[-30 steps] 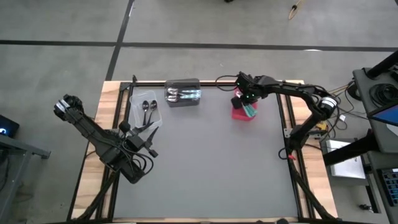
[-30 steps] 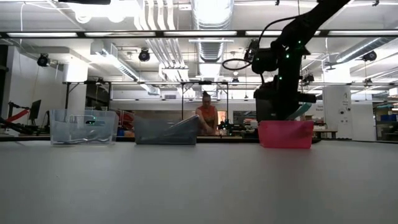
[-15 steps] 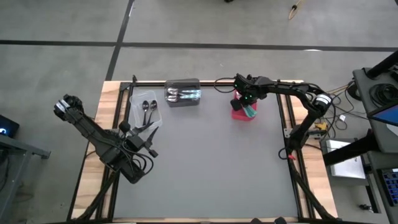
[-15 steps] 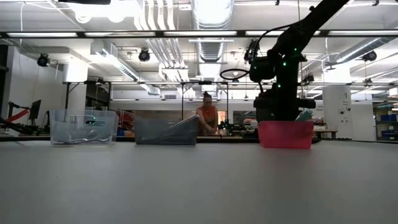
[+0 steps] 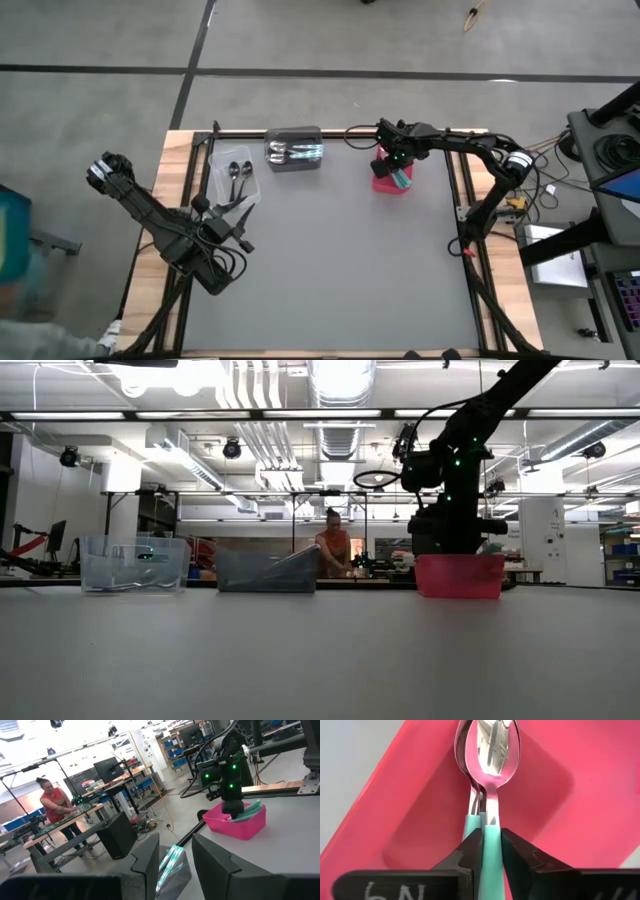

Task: Sort silverware by color (type)
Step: Put the green spoon into the red bin, then return to Home Position

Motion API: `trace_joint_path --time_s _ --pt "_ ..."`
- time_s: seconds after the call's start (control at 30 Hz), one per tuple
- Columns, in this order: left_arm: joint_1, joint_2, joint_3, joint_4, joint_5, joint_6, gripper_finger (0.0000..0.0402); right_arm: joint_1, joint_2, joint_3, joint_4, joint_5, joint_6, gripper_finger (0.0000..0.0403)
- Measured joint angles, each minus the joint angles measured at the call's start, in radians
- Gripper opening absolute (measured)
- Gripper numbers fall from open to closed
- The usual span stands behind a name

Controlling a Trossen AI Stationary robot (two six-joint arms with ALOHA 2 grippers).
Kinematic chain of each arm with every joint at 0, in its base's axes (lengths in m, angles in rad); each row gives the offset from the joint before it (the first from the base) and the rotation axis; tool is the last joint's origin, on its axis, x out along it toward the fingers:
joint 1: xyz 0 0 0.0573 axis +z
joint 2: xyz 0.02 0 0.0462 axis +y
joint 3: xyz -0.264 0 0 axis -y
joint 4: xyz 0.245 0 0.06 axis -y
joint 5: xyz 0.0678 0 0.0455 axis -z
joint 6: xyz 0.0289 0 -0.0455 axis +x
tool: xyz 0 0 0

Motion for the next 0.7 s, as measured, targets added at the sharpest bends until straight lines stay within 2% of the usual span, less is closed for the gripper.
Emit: trace_joint_path --time_s 0.3,0.7 --pt "0.0 0.0 0.0 0.009 0.0 0.0 0.0098 0.0 -0.005 0.02 -0.015 0.0 -0.025 0.0057" --pt "0.0 0.0 0.0 0.072 0.0 -0.003 0.0098 0.001 -0.006 0.077 -0.06 0.015 -0.043 0.011"
